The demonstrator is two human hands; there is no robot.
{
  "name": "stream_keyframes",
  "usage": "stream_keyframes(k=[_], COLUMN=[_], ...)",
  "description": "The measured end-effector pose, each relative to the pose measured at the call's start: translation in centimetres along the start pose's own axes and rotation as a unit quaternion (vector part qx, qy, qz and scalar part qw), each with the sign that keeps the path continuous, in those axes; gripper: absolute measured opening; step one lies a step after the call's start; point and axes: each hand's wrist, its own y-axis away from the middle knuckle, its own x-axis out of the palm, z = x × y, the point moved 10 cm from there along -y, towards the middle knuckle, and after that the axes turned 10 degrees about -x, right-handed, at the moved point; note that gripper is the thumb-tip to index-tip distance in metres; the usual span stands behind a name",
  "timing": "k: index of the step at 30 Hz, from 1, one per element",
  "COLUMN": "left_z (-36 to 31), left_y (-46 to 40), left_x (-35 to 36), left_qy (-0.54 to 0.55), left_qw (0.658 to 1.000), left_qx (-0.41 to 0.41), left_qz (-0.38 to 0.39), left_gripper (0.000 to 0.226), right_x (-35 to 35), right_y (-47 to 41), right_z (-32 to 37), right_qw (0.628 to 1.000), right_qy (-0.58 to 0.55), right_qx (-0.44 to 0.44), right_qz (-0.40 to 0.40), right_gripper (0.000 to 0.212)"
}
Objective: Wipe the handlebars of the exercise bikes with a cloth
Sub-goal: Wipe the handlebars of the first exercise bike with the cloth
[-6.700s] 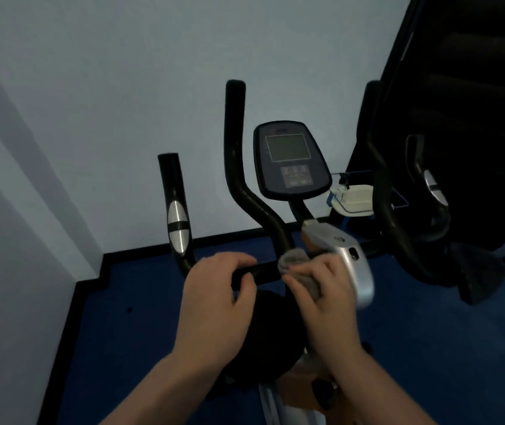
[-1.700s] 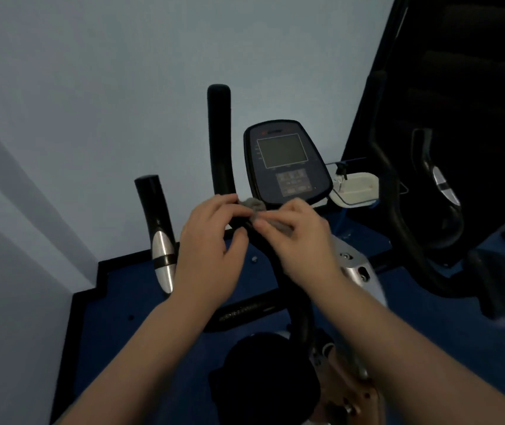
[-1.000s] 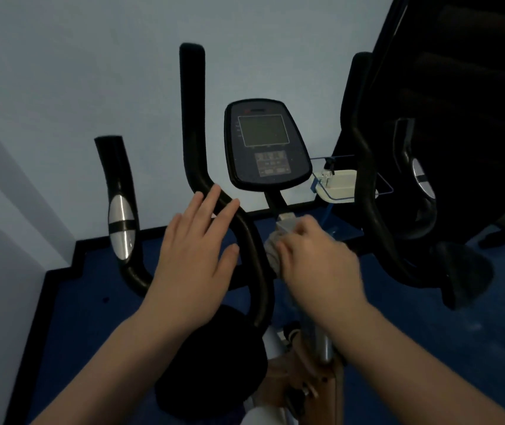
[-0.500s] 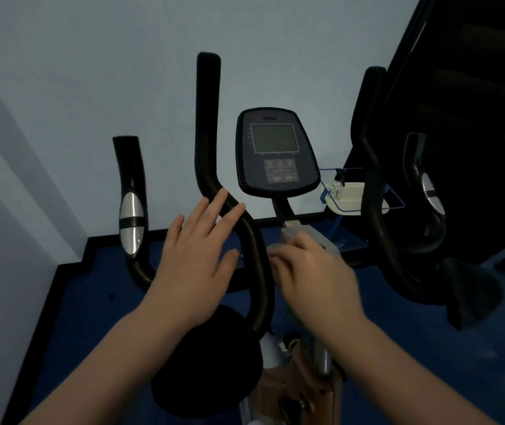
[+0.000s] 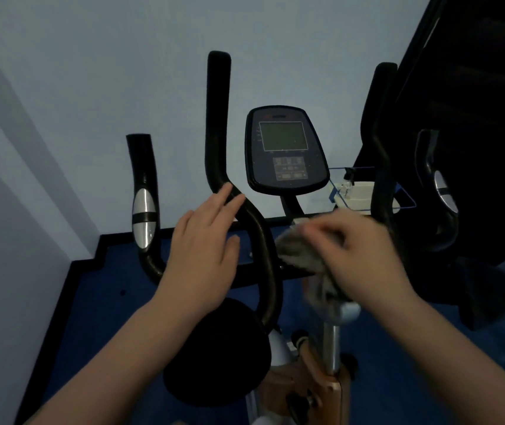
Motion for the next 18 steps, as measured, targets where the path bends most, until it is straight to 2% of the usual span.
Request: stream_keyframes(k=[2,4,5,7,8,12,15,18], left_z=[1.0,2.0,2.3,2.6,2.8,4.4,6.4,6.4], left_y=[0.1,0.6,0.8,1.4,1.8,3.7,4.1,4.0], left_x=[-1.9,-3.3,-3.7,-4.4,-4.7,-6.1,-6.5,-6.4], left_qy=[0.055,0.112,0.129,0.145,0.145,0.126,0.147,0.136], left_qw=[0.995,0.983,0.978,0.974,0.974,0.976,0.969,0.972], left_qx=[-0.052,-0.091,-0.099,-0.095,-0.085,-0.052,-0.072,-0.065], left_qz=[-0.070,-0.116,-0.128,-0.144,-0.151,-0.170,-0.185,-0.179], left_gripper=[0.052,0.047,0.046,0.046,0.044,0.036,0.035,0.036], right_x=[-0.8,2.4,4.2,6.1,6.1,5.7,9.3,11.4], right_y=[-1.8,-2.0,-1.5,-0.1,0.2,-0.5,-2.1,-2.1], right_z=[2.9,5.7,6.8,7.4,7.0,6.4,8.9,10.2], right_qw=[0.993,0.990,0.987,0.973,0.970,0.963,0.954,0.952], right_qy=[-0.053,-0.049,-0.007,0.062,0.052,-0.007,0.055,0.047], right_qx=[-0.068,-0.128,-0.159,-0.221,-0.235,-0.243,-0.236,-0.233], right_qz=[-0.080,-0.038,-0.007,0.018,0.035,0.117,0.179,0.192], right_gripper=[0.013,0.012,0.011,0.011,0.013,0.017,0.017,0.024])
